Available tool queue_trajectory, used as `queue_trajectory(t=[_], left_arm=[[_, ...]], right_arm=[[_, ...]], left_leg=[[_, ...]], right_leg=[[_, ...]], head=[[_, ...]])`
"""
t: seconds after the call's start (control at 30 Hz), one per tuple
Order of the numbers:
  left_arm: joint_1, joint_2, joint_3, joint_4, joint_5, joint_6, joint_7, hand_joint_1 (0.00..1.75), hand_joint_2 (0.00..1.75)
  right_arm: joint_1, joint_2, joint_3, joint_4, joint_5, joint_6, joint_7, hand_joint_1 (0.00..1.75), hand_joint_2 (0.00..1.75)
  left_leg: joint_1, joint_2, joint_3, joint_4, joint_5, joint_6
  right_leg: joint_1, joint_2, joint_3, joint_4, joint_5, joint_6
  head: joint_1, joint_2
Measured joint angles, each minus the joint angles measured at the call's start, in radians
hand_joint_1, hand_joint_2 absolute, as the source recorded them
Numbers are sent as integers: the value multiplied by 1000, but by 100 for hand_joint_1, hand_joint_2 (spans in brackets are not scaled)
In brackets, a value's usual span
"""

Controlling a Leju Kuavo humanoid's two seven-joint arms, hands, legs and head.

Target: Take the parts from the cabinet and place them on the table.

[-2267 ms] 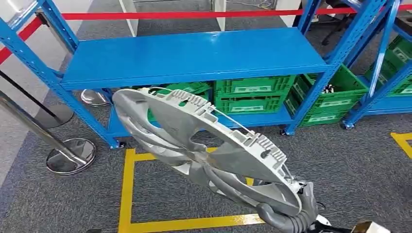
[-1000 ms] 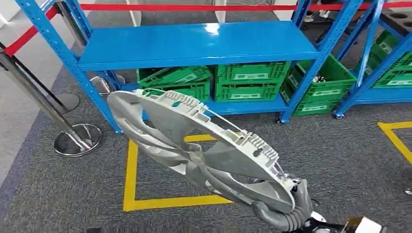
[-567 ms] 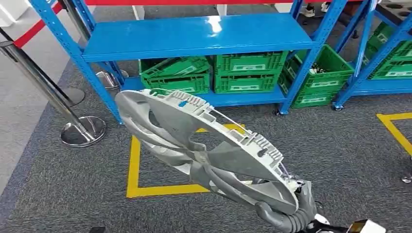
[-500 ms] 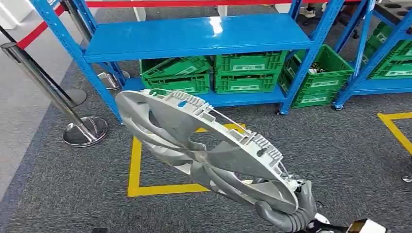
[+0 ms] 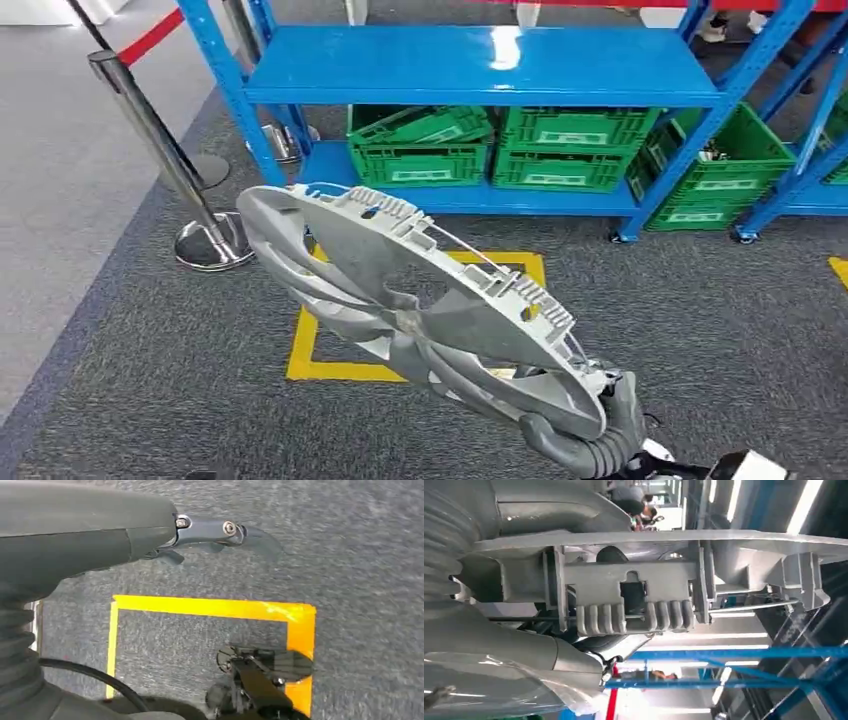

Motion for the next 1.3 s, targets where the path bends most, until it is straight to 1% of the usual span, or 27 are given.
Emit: queue_trajectory(t=[0.03,0.1,0.13,0.17,0.23,0.27,0.3,0.43,0.47,0.5,0.53,0.6,0.63,0.67,0.73,0.77,0.8,0.87,0.93,0.97,1.03,1.1,1.13,1.17,1.23,1.27,1.3], left_arm=[[-3,0,0,0,0,0,0,0,175],[-5,-2,0,0,-5,0,0,0,175],[-4,-3,0,0,-6,0,0,0,175],[-3,-3,0,0,-8,0,0,0,175],[-4,-6,0,0,-9,0,0,0,175],[-5,-6,0,0,-10,0,0,0,175],[-7,-6,0,0,-10,1,0,0,175],[-1,-6,0,0,-10,2,-3,0,175],[1,-2,0,0,-11,3,-3,0,175],[1,-6,0,0,-12,5,-4,0,175],[-2,-6,0,0,-13,5,-4,0,175],[-6,-8,0,0,-14,5,-5,0,175],[-5,-9,0,0,-15,5,-5,0,175],[-4,-9,0,0,-15,5,-5,0,175],[-2,-9,0,0,-14,5,-5,0,175],[-3,-9,0,0,-14,4,-6,0,175],[-5,-9,0,0,-14,4,-6,0,175],[-10,-10,0,0,-15,5,-8,0,175],[-5,-10,1,0,-16,6,-11,0,175],[-3,-10,1,0,-16,5,-19,0,175],[-5,-11,2,0,-17,-1,-48,0,175],[-9,-13,2,0,-16,-9,-74,0,175],[-9,-13,3,0,-14,-12,-81,0,175],[-8,-15,5,0,-13,-13,-85,0,175],[-6,-17,6,0,-13,-16,-93,0,175],[-6,-18,6,0,-16,-16,-94,0,175],[-6,-18,7,0,-17,-16,-94,0,175]], right_arm=[[1,0,0,0,0,0,-1,175,175],[1,0,2,0,6,0,0,175,175],[1,-2,3,1,10,-1,0,175,175],[0,-2,3,1,11,-1,0,175,175],[-2,-3,4,0,14,-1,0,175,175],[-4,-3,4,0,15,-2,0,175,175],[-6,-3,4,1,16,-3,1,175,175],[-8,-5,11,-1,18,-4,0,175,175],[-12,-5,13,-1,18,-4,0,175,175],[-13,-5,16,-1,19,-5,0,175,175],[-14,-5,19,-1,19,-4,-1,175,175],[-15,-6,21,-1,24,-7,0,175,175],[-15,-6,22,0,28,-7,0,175,175],[-16,-6,22,0,30,-7,0,175,175],[-21,-6,27,0,32,-8,0,175,175],[-25,-6,31,0,32,-10,0,175,175],[-27,-6,33,-1,32,-11,0,175,175],[-30,-7,37,0,32,-15,0,175,175],[-38,-8,41,-1,34,-16,0,175,175],[-41,-8,43,-1,34,-18,0,175,175],[-42,-11,46,-1,32,-25,0,175,175],[-39,-16,47,-1,32,-28,-1,175,175],[-37,-19,47,0,32,-30,0,175,175],[-36,-21,46,0,33,-31,1,175,175],[-36,-24,47,-1,33,-32,1,175,175],[-37,-25,47,-1,33,-34,0,175,175],[-38,-26,47,-1,33,-35,0,175,175]], left_leg=[[0,-11,-6,1,3,3],[-1,-33,-14,2,8,4],[0,-46,-17,5,10,3],[1,-59,-19,9,10,2],[3,-88,-20,19,8,-1],[4,-101,-22,27,6,-6],[-2,-112,-30,33,6,-14],[4,-156,-62,45,22,-39],[3,-133,-66,56,11,-42],[-1,-77,-83,92,-18,-49],[2,-51,-112,158,-56,-55],[8,-35,-184,322,-127,-63],[9,-35,-198,359,-134,-65],[10,-34,-189,349,-119,-65],[10,-22,-115,208,-38,-59],[7,6,-63,111,4,-52],[-2,52,-36,60,-1,-46],[-10,47,-41,47,-3,-36],[-12,22,-47,45,-1,-28],[-1,11,-40,33,7,-18],[1,-9,-44,31,13,-7],[-1,-36,-50,32,15,-2],[-2,-50,-51,32,15,-2],[-2,-63,-50,33,16,-2],[-2,-92,-50,39,15,-3],[-1,-106,-50,44,13,-5],[2,-117,-54,48,11,-10]], right_leg=[[-4,21,-38,82,-40,3],[-7,30,-114,240,-97,9],[-7,30,-132,271,-93,11],[-8,30,-124,249,-65,12],[-15,41,-49,88,36,14],[-22,76,-10,0,70,16],[-22,117,-2,-14,51,20],[-22,82,0,-22,52,1],[-28,64,0,-27,58,-8],[-28,54,0,-28,59,-16],[-26,38,-1,-28,59,-20],[-23,5,-4,-27,58,-21],[-22,-9,-5,-27,58,-21],[-22,-21,-5,-27,58,-21],[-21,-45,-2,-27,56,-20],[-21,-54,2,-28,54,-17],[-19,-64,3,-28,52,-14],[-10,-85,0,-24,49,-2],[-10,-108,7,-30,49,9],[-15,-94,4,-28,39,18],[-19,0,-33,55,-19,19],[-20,28,-117,230,-92,21],[-19,30,-147,285,-101,22],[-19,30,-153,286,-84,21],[-20,36,-105,167,4,19],[-23,53,-62,71,55,17],[-27,102,-38,15,62,16]], head=[[2,0],[0,0],[2,0],[1,0],[1,0],[2,0],[1,0],[-2,0],[0,0],[-15,0],[-20,0],[-19,0],[-19,0],[-20,0],[-20,0],[-19,0],[-19,0],[-18,0],[-17,0],[-17,0],[-8,0],[-5,0],[-5,0],[-5,0],[-5,0],[-5,0],[-5,0]])
